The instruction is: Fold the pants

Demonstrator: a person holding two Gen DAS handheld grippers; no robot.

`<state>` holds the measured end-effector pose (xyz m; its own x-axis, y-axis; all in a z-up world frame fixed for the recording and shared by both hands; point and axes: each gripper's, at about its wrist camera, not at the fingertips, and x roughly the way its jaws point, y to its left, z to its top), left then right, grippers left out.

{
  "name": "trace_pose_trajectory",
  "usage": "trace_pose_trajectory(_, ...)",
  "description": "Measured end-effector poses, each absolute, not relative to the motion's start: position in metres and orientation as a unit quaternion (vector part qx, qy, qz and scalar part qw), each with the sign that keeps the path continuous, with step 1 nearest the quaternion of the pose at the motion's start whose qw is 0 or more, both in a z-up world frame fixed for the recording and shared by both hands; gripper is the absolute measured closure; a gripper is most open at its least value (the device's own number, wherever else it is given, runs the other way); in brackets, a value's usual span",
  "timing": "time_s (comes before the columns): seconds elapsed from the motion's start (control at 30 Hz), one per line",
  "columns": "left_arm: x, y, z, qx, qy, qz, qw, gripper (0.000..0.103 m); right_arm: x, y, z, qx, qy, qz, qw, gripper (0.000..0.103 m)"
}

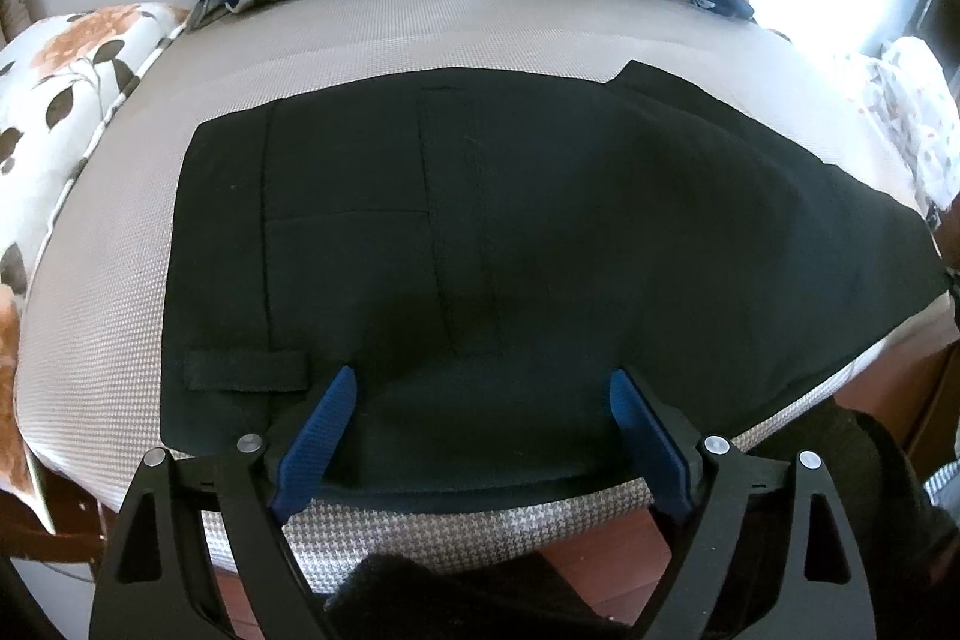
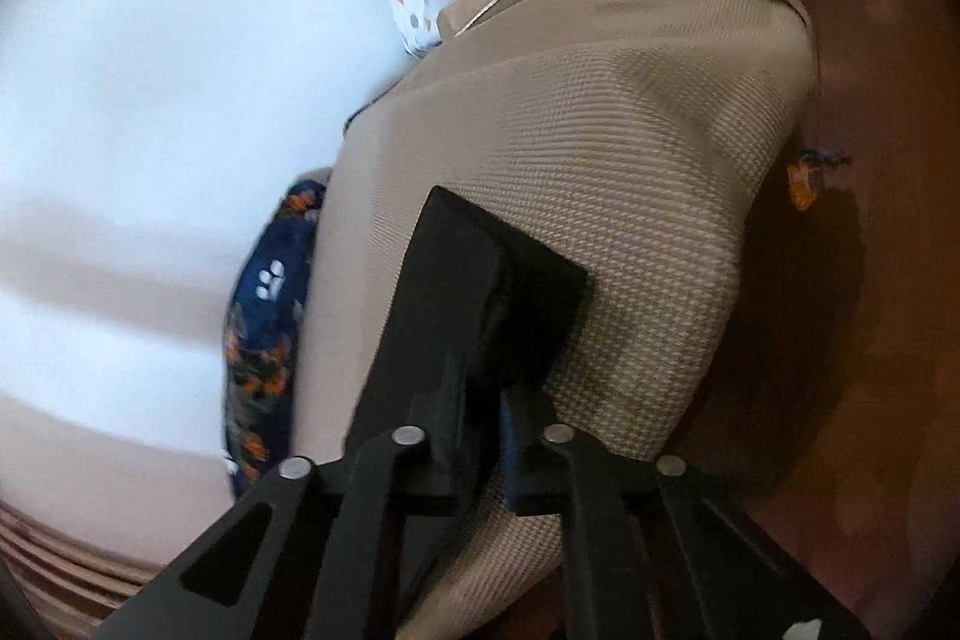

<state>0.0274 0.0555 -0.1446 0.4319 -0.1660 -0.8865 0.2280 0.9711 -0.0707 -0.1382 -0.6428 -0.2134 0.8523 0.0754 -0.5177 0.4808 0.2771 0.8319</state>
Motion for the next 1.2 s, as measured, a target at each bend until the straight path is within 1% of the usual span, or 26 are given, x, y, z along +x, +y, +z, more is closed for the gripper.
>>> trace_pose_trajectory(0.03,0.027,0.056,-0.145,0.028,0.52,-0.116,0.846,0.016,-0.137,-0.642,-0.209,0.592,0.224,-0.12,0.765,0.094)
trace_pose_trajectory(0.1,0.027,0.058,-0.144,0.022,0.521,-0.115,0.846,0.016,-0.135,-0.643,-0.188,0.603,0.161,-0.071,0.778,0.094)
trace_pose_trajectory(0.17,0.028,0.058,-0.145,0.016,0.52,-0.116,0.846,0.016,-0.137,-0.644,-0.171,0.59,0.127,-0.055,0.796,0.094)
trace_pose_trajectory(0.23,0.027,0.057,-0.145,0.021,0.52,-0.114,0.846,0.016,-0.133,-0.648,-0.176,0.583,0.144,-0.064,0.797,0.094)
trace_pose_trajectory(0.3,0.027,0.055,-0.145,0.028,0.52,-0.115,0.846,0.014,-0.131,-0.657,-0.206,0.602,0.191,-0.093,0.769,0.094)
trace_pose_trajectory(0.37,0.026,0.053,-0.146,0.035,0.52,-0.117,0.845,0.013,-0.133,-0.658,-0.228,0.595,0.233,-0.129,0.758,0.094)
trace_pose_trajectory(0.5,0.026,0.053,-0.146,0.033,0.52,-0.117,0.845,0.013,-0.138,-0.656,-0.232,0.594,0.215,-0.129,0.764,0.094)
trace_pose_trajectory(0.6,0.026,0.053,-0.145,0.033,0.521,-0.116,0.845,0.013,-0.144,-0.66,-0.229,0.602,0.211,-0.128,0.76,0.091)
trace_pose_trajectory(0.7,0.026,0.052,-0.145,0.033,0.522,-0.115,0.845,0.013,-0.161,-0.666,-0.214,0.606,0.162,-0.148,0.765,0.089)
trace_pose_trajectory(0.73,0.027,0.053,-0.145,0.032,0.521,-0.115,0.845,0.013,-0.164,-0.669,-0.21,0.601,0.159,-0.155,0.768,0.084)
trace_pose_trajectory(0.77,0.026,0.053,-0.145,0.031,0.521,-0.115,0.845,0.013,-0.163,-0.674,-0.207,0.593,0.169,-0.165,0.769,0.074)
trace_pose_trajectory(0.83,0.027,0.052,-0.145,0.032,0.521,-0.115,0.845,0.013,-0.164,-0.679,-0.206,0.585,0.186,-0.175,0.77,0.066)
trace_pose_trajectory(0.9,0.027,0.052,-0.145,0.034,0.521,-0.115,0.845,0.013,-0.164,-0.681,-0.208,0.579,0.2,-0.178,0.77,0.066)
trace_pose_trajectory(0.97,0.027,0.052,-0.145,0.034,0.522,-0.115,0.845,0.012,-0.16,-0.682,-0.213,0.574,0.216,-0.181,0.769,0.063)
trace_pose_trajectory(1.07,0.027,0.053,-0.145,0.029,0.523,-0.115,0.844,0.012,-0.155,-0.678,-0.226,0.594,0.215,-0.154,0.76,0.063)
trace_pose_trajectory(1.2,0.027,0.054,-0.145,0.023,0.523,-0.114,0.844,0.012,-0.147,-0.663,-0.226,0.592,0.214,-0.123,0.767,0.062)
